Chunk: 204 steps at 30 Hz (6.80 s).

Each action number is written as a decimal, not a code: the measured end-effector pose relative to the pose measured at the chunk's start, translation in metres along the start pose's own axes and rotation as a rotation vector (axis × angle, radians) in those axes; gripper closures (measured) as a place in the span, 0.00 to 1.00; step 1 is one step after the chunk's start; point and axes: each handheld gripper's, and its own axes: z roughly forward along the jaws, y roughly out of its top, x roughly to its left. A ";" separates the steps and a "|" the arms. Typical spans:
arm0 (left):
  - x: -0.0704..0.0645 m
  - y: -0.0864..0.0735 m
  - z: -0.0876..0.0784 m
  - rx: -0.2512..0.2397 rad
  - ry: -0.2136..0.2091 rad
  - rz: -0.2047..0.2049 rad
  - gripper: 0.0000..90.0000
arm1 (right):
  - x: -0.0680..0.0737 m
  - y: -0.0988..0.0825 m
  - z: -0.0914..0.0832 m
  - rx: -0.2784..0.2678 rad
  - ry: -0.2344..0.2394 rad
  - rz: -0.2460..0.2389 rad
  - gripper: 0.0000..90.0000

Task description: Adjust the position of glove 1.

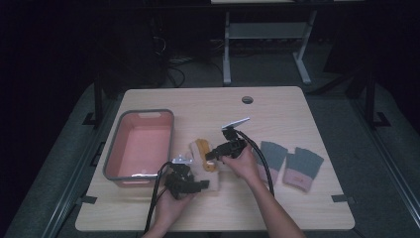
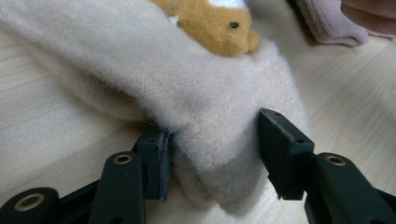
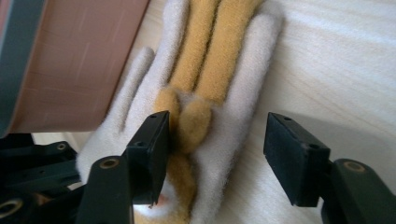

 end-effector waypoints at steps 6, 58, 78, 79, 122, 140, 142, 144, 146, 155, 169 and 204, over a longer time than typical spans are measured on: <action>0.001 0.001 0.000 0.006 -0.005 0.006 0.56 | -0.005 -0.001 0.004 -0.001 0.039 0.043 0.66; 0.009 0.002 0.004 0.009 -0.142 -0.094 0.74 | -0.003 -0.042 -0.018 0.055 0.068 -0.061 0.46; 0.011 0.006 0.005 0.010 -0.166 -0.132 0.75 | -0.001 -0.056 -0.013 -0.045 0.088 -0.053 0.89; 0.011 0.007 0.005 0.007 -0.168 -0.130 0.75 | -0.001 -0.055 -0.015 -0.047 0.092 -0.056 0.89; 0.000 0.075 -0.053 -0.078 -0.225 0.005 0.75 | 0.048 -0.022 -0.087 -0.176 0.123 -0.112 0.89; 0.008 0.103 -0.085 -0.107 -0.242 0.024 0.75 | 0.075 0.004 -0.103 -0.207 0.135 -0.135 0.89; 0.009 0.105 -0.089 -0.109 -0.242 0.023 0.75 | 0.079 0.008 -0.104 -0.210 0.137 -0.144 0.89; 0.011 0.109 -0.094 -0.116 -0.240 0.030 0.75 | 0.084 0.012 -0.106 -0.210 0.136 -0.153 0.89; 0.012 0.112 -0.099 -0.120 -0.237 0.035 0.75 | 0.088 0.016 -0.107 -0.218 0.140 -0.159 0.89; 0.022 0.120 -0.117 -0.140 -0.235 0.032 0.75 | 0.103 0.032 -0.107 -0.221 0.162 -0.164 0.89; 0.035 0.123 -0.147 -0.169 -0.210 0.029 0.75 | 0.133 0.053 -0.101 -0.214 0.159 -0.212 0.89; 0.080 0.110 -0.196 -0.211 -0.177 -0.020 0.75 | 0.183 0.091 -0.061 -0.161 0.185 -0.275 0.89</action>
